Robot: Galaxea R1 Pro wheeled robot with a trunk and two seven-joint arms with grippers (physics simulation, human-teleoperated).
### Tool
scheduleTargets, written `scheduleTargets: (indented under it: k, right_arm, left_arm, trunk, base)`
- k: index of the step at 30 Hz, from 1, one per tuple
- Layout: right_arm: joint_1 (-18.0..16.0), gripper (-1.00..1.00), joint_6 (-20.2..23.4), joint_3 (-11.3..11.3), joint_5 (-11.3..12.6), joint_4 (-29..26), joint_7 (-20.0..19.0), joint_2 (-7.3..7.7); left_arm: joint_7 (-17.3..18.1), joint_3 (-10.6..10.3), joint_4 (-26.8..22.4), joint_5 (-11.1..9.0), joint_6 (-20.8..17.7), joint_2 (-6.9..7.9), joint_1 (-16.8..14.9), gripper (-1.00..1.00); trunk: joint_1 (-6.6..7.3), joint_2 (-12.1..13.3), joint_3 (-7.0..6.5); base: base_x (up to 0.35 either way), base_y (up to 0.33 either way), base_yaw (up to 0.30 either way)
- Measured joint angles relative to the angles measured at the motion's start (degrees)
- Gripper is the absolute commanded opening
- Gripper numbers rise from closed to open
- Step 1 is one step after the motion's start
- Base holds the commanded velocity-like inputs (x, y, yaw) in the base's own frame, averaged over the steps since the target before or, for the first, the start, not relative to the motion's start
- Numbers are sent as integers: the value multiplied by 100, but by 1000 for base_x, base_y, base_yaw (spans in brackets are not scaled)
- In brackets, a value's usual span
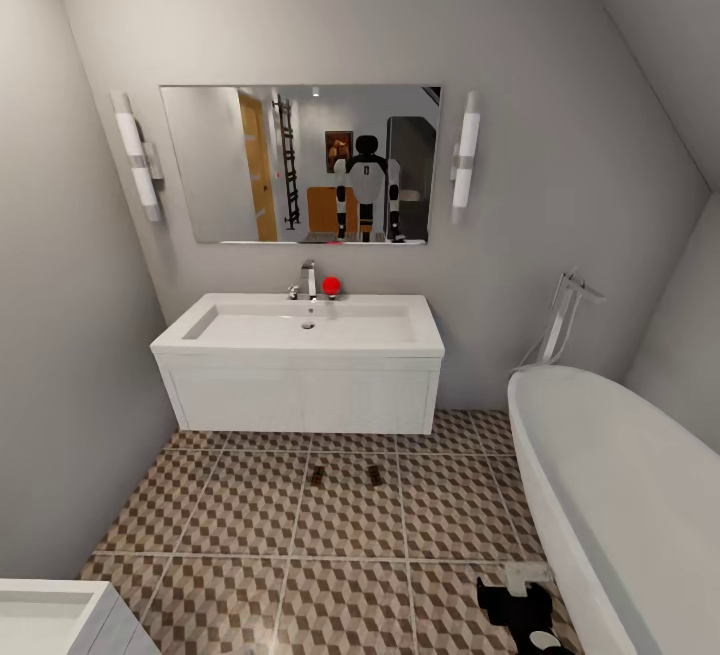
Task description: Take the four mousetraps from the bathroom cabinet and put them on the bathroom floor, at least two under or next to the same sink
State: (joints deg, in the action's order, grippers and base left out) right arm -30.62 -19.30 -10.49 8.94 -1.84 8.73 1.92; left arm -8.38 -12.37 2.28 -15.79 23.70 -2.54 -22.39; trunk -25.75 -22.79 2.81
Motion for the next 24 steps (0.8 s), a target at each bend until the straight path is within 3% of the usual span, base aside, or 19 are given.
scheduleTargets:
  k: [11,18,24]
  right_arm:
    - [30,100,29,-21,100,63,-92,52]
    - [512,100,0,-24,108,77,-604,125]
    - [918,100,-223,-25,109,81,-752,139]
  left_arm:
    - [7,-25,55,-26,10,223,0,100]
    - [37,-38,179,-29,18,232,39,100]
    - [49,-39,196,-24,38,247,317,100]
  trunk:
    - [0,0,0]
    - [0,0,1]
    - [0,-1,1]
  base:
    - [0,0,0]
    - [0,0,0]
    - [0,0,0]
